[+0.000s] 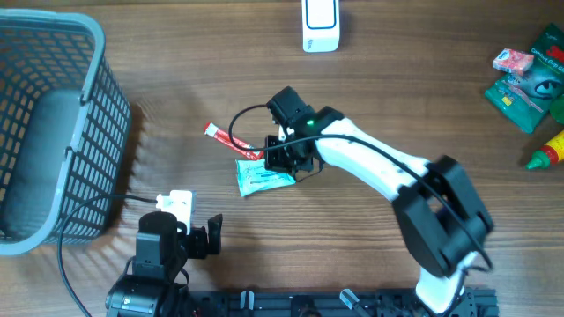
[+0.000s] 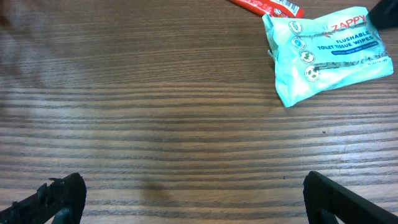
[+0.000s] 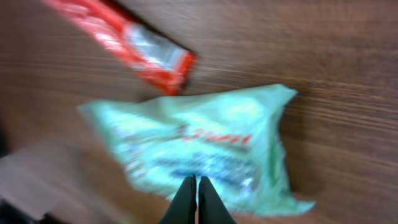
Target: Scan the item barcode
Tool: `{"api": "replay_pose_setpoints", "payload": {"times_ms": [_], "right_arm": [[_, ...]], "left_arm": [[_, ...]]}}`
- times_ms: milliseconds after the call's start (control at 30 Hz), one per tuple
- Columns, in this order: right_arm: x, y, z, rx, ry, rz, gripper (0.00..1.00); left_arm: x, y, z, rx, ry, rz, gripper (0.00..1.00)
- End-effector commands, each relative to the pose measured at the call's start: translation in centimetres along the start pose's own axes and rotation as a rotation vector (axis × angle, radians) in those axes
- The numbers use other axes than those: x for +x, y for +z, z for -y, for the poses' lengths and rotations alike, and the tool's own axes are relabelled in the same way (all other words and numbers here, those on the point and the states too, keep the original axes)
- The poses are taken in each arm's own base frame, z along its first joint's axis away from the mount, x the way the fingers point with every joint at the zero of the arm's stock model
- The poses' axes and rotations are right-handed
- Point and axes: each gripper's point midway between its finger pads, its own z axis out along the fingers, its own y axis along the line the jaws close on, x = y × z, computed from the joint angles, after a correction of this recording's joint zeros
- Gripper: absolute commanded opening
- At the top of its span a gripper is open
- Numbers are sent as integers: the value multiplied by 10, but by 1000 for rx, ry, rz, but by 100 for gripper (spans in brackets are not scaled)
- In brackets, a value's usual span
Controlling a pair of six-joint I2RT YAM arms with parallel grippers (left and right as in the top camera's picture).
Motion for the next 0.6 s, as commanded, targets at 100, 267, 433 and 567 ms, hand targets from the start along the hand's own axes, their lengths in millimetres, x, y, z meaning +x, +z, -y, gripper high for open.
{"api": "replay_pose_setpoints", "payload": {"times_ms": [100,267,433,567], "right_arm": [[-1,-14,-27,-11,-91,76,5],[15,14,10,144,62,24,4],[10,15,47,279,156,53,4],[-16,-3,55,290,105,111,4]], "left_arm": [[0,0,-1,-6,2,3,100],[0,0,-1,-6,2,3,100],[0,0,-1,-6,2,3,100],[0,0,-1,-6,2,3,100]]}}
